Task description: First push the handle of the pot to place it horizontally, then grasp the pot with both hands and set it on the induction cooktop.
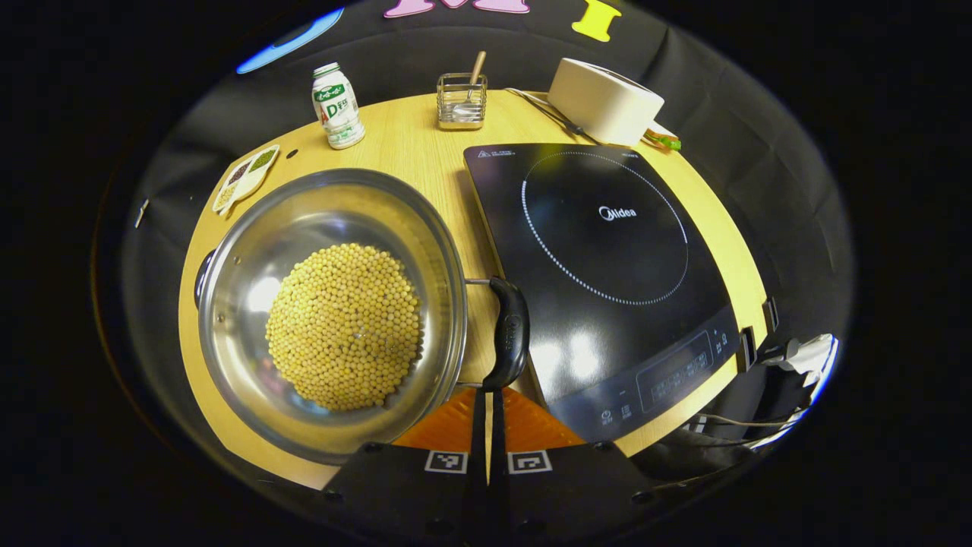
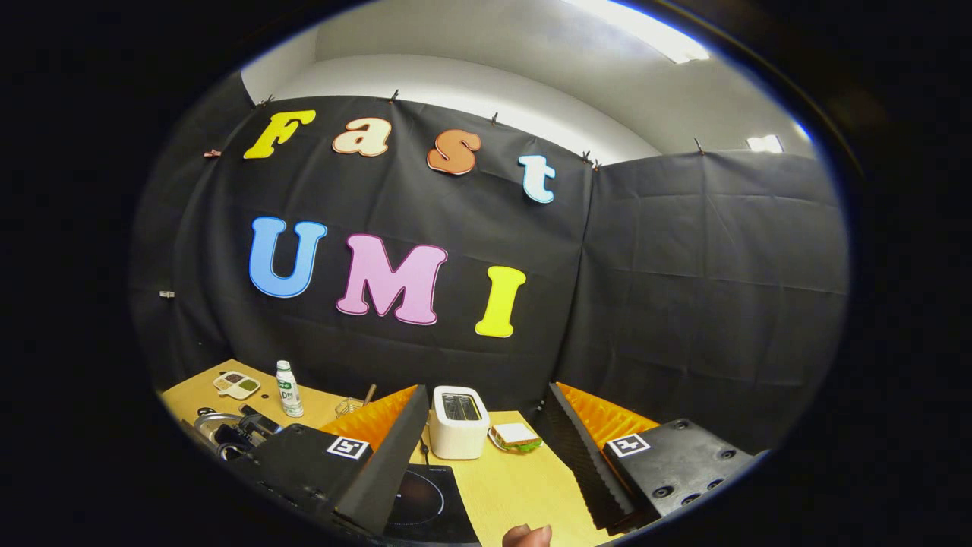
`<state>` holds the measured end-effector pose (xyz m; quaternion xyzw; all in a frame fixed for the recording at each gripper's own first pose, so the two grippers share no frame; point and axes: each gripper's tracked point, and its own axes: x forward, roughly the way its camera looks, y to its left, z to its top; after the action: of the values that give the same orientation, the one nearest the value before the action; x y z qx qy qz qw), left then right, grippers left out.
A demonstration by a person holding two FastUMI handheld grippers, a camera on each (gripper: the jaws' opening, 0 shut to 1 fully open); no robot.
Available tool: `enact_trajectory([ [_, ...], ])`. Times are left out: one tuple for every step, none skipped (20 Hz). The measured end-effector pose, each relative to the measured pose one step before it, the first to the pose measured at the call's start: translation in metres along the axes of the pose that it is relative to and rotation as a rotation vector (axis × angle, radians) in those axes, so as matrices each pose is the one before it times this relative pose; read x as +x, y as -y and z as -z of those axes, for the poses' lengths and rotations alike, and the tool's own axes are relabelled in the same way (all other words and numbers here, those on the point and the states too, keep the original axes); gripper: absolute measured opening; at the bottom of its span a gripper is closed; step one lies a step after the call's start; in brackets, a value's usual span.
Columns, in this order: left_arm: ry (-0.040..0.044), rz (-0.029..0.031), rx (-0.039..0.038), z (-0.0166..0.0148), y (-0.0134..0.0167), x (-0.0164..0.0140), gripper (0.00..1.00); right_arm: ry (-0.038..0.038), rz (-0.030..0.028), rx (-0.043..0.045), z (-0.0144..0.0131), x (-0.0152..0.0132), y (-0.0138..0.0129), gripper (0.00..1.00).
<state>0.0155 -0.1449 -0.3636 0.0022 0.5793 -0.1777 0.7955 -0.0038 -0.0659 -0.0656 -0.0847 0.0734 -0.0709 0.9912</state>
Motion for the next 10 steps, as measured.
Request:
enact_trajectory([
  [0.00881,-0.00281,-0.00563,-0.00682,-0.00005,0.00302,0.05,-0.00305,0.00127,-0.00260,0.00063,0.00072,-0.00009,0.98],
  [0.00776,-0.00256,-0.00791,-0.00613,-0.00018,0.00223,0.05,-0.00165,0.00056,-0.00217,0.00157,0.00036,0.00105,0.98],
  [0.00716,-0.00256,-0.00871,-0.00672,-0.00022,0.00329,0.05,-0.00155,0.00076,-0.00292,0.00066,0.00110,0.00004,0.98],
  [0.00674,-0.00230,-0.00615,-0.00565,-0.00081,0.00228,0.05,-0.00121,0.00000,-0.00330,0.00075,0.00152,0.00009,0.98],
  [0.00531,-0.00264,-0.00456,-0.00575,-0.00048,0.00221,0.05,-0.00053,0.00016,-0.00339,0.00013,0.00071,-0.00036,0.98],
  [0.00645,-0.00279,-0.00406,-0.00553,-0.00125,0.00208,0.05,-0.00128,0.00169,-0.00349,0.00114,0.00129,0.00024,0.98],
  [0.00620,-0.00299,-0.00461,-0.00635,-0.00142,0.00186,0.05,-0.00170,0.00183,-0.00215,0.00082,0.00117,0.00017,0.98],
  [0.00492,-0.00205,-0.00510,-0.00482,-0.00081,0.00283,0.05,-0.00269,0.00167,-0.00151,0.00089,0.00068,-0.00021,0.98],
  [0.00426,-0.00133,-0.00446,-0.00502,-0.00109,0.00203,0.05,-0.00276,0.00195,-0.00158,0.00099,0.00149,0.00025,0.98],
  [0.00122,0.00054,-0.00106,-0.00301,-0.00024,0.00249,0.05,-0.00290,0.00083,-0.00158,0.00158,0.00187,0.00009,0.98],
])
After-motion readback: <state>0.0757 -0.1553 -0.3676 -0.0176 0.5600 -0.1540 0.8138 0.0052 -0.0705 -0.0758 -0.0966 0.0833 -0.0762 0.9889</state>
